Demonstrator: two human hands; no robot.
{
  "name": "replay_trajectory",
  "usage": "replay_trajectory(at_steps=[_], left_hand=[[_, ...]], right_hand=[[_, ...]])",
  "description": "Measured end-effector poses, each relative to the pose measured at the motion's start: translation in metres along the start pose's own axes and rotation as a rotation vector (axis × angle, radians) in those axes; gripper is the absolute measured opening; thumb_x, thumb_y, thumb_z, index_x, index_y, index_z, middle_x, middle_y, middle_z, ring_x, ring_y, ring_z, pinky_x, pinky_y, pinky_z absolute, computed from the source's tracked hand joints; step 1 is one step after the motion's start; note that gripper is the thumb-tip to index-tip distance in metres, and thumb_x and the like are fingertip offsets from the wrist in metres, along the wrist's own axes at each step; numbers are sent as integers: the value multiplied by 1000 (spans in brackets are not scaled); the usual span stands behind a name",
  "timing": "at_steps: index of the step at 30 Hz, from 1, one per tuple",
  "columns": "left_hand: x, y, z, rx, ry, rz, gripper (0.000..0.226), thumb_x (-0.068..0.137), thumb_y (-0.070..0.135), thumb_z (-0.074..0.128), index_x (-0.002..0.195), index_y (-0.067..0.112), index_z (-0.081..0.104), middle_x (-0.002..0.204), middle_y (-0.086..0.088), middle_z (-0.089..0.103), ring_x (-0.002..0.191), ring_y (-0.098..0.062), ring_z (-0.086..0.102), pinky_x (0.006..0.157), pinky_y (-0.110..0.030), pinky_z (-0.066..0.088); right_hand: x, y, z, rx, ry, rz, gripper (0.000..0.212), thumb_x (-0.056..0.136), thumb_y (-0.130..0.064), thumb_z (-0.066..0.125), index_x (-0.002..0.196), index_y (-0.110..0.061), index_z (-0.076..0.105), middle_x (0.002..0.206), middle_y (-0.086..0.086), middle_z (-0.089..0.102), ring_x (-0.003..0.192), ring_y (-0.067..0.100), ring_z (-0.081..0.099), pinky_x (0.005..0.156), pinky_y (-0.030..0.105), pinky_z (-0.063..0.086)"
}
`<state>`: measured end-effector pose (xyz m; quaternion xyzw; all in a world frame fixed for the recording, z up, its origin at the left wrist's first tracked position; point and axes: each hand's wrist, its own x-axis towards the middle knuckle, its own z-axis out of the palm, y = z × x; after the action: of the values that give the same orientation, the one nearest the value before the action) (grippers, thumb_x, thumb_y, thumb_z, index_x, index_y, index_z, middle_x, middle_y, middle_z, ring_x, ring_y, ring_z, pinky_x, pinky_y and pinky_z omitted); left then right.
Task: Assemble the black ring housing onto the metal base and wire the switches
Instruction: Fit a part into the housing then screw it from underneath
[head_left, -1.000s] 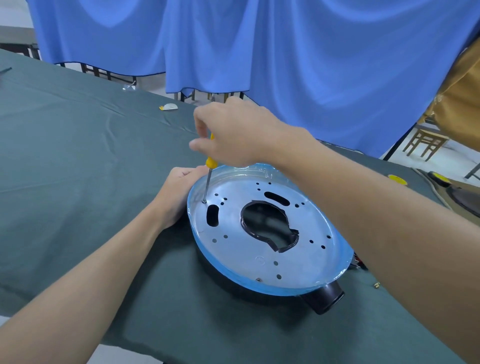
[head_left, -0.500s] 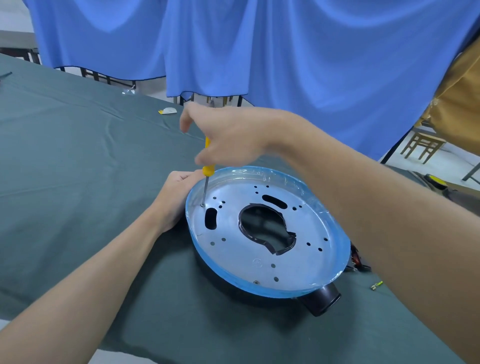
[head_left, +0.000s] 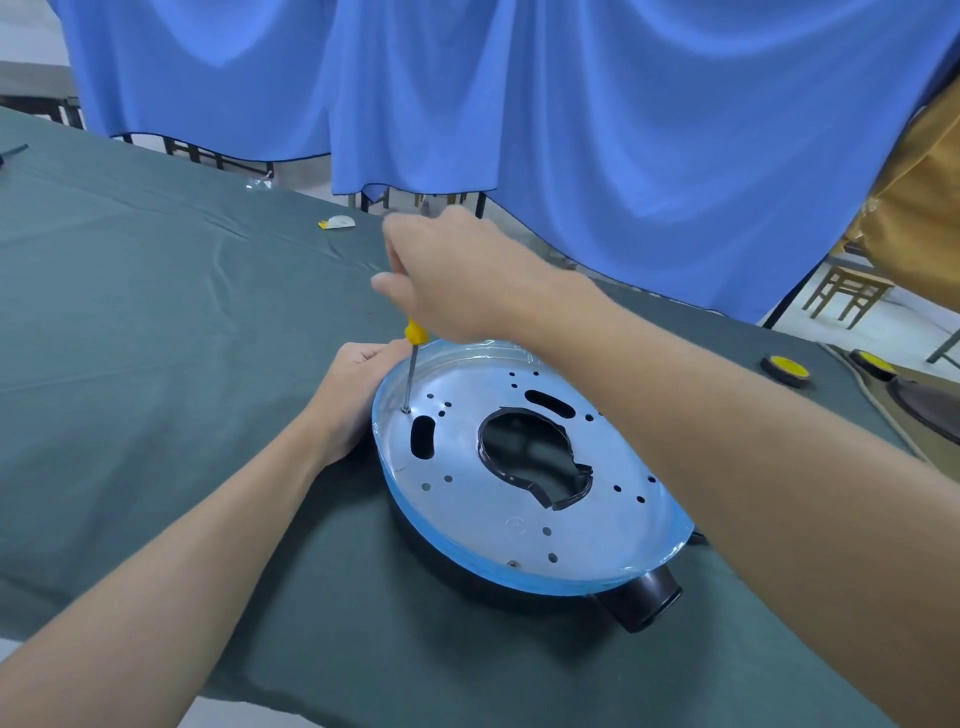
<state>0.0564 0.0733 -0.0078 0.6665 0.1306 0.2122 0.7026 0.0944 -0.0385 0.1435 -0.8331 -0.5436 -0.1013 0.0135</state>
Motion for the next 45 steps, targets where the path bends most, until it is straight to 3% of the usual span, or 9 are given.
replay_trajectory(at_steps=[5,13,18,22,27,32,35,39,45], left_hand=[[0,0,2,-13,7,6,59,96,29,60,44,22,32,45,7,33,42,-11,29,42,-18,28],[0,-1,1,9,16,-4,54,97,24,58,60,14,20,50,3,27,47,-14,24,47,-25,22],[0,0,1,11,20,10,59,97,20,57,50,22,21,48,8,23,45,-12,20,44,-22,20],[-1,-1,1,11,17,14,62,97,23,58,43,25,26,45,10,25,41,-10,23,41,-18,24],[-1,0,0,2,-1,24,55,87,34,64,57,18,21,51,6,25,48,-14,22,46,-24,22],[1,-2,1,7,7,34,63,98,27,57,39,24,33,41,12,36,37,-9,31,40,-15,29],[1,-1,3,6,21,24,62,98,26,57,39,24,38,41,10,38,38,-10,33,40,-16,30],[2,-1,1,6,18,28,58,95,26,61,46,18,29,47,5,31,45,-13,26,44,-20,26],[1,-1,0,9,30,13,52,96,21,57,64,11,16,55,-1,22,54,-18,19,51,-29,20]], right_hand=[[-1,9,-22,172,-309,77,39,88,-41,53,116,-19,38,85,-1,56,71,22,56,58,32,44],[1,2,0,-53,-17,81,38,92,-49,47,69,-22,34,79,0,44,90,30,53,65,36,37],[-2,3,-14,118,-182,9,22,89,-24,52,108,-12,52,93,7,57,88,28,62,54,30,39],[-3,-3,0,-37,-5,52,18,94,-29,48,101,-14,38,85,3,42,88,32,47,59,36,33],[-3,-4,-21,100,-240,9,31,91,-24,50,117,-13,39,91,7,56,85,28,57,58,33,41],[-1,-5,1,-80,17,-20,16,97,-19,49,99,-13,34,89,7,44,85,32,43,60,35,32],[-1,3,-8,69,-142,83,35,94,-43,52,107,-13,38,94,5,51,90,29,50,63,36,40],[-4,11,-24,261,-249,-6,34,86,-24,59,117,-24,46,97,-1,62,87,19,60,68,32,48],[5,-1,-2,-80,19,-74,25,100,-41,43,101,-16,49,88,1,48,97,28,50,68,34,35]])
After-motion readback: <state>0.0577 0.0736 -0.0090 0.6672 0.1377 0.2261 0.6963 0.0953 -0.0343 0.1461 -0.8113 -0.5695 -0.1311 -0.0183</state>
